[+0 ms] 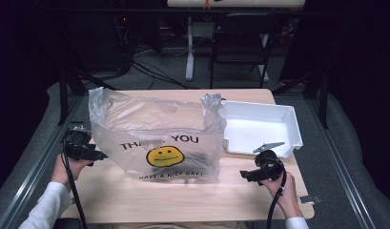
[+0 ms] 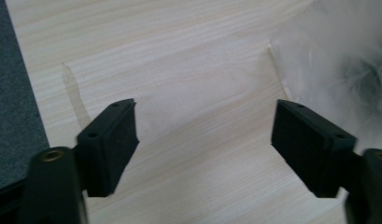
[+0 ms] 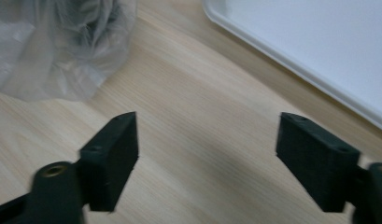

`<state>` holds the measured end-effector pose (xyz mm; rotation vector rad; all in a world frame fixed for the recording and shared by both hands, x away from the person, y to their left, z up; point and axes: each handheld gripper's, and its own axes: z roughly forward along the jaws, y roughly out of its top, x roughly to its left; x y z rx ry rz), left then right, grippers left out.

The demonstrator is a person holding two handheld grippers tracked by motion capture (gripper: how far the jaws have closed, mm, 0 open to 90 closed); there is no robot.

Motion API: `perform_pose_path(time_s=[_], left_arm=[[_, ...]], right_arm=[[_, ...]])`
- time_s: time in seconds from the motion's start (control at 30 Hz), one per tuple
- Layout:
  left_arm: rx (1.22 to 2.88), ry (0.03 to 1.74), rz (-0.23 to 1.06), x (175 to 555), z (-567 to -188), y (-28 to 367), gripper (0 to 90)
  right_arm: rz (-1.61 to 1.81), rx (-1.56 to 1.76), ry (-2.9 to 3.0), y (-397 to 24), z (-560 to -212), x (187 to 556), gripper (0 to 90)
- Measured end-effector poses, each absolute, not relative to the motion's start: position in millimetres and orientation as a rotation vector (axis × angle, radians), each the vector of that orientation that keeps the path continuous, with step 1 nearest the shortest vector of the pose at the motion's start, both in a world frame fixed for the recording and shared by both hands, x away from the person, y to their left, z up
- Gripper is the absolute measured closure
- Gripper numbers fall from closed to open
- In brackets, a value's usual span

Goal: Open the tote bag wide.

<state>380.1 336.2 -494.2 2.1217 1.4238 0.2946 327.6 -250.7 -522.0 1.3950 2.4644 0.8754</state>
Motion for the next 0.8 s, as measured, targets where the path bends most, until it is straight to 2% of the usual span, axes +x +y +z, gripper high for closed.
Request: perform_pose_path(time_s=[0.03, 0.07, 0.13, 0.17, 0.2, 0.23, 0.27, 0.3, 0.33, 0.4, 0.53, 0.67, 0.8], left_arm=[[2.109, 1.420, 0.299, 380, -492, 338, 30.7], [2.086, 1.405, 0.294, 379, -489, 340, 38.0], [2.056, 1.387, 0.288, 378, -484, 344, 42.9], [2.041, 1.364, 0.285, 377, -478, 346, 46.9], [2.041, 1.364, 0.285, 377, -478, 346, 49.4], [2.038, 1.358, 0.288, 376, -476, 346, 49.4], [2.032, 1.345, 0.289, 376, -472, 347, 53.1], [2.030, 1.329, 0.282, 376, -468, 347, 59.4], [2.031, 1.319, 0.289, 375, -463, 346, 59.4], [2.028, 1.283, 0.304, 374, -453, 344, 65.2], [2.054, 1.213, 0.325, 372, -430, 339, 78.7], [2.057, 1.162, 0.338, 372, -412, 334, 85.3], [2.056, 1.119, 0.342, 373, -399, 332, 86.5]], right_arm=[[0.893, 1.393, 2.478, -249, -520, 328, 28.3], [0.910, 1.388, 2.484, -246, -517, 328, 37.7], [0.916, 1.383, 2.482, -244, -515, 329, 49.1], [0.933, 1.390, 2.478, -243, -513, 329, 58.6], [0.933, 1.390, 2.478, -243, -513, 329, 58.6], [0.946, 1.380, 2.486, -242, -511, 329, 63.9], [0.938, 1.368, 2.495, -241, -509, 329, 68.5], [0.984, 1.351, 2.483, -238, -502, 329, 77.7], [0.984, 1.351, 2.483, -238, -502, 329, 77.7], [1.005, 1.332, 2.492, -236, -492, 329, 83.4], [1.050, 1.266, 2.481, -226, -470, 332, 87.4], [1.087, 1.191, 2.485, -215, -444, 337, 88.6], [1.107, 1.151, 2.471, -209, -424, 341, 88.8]])
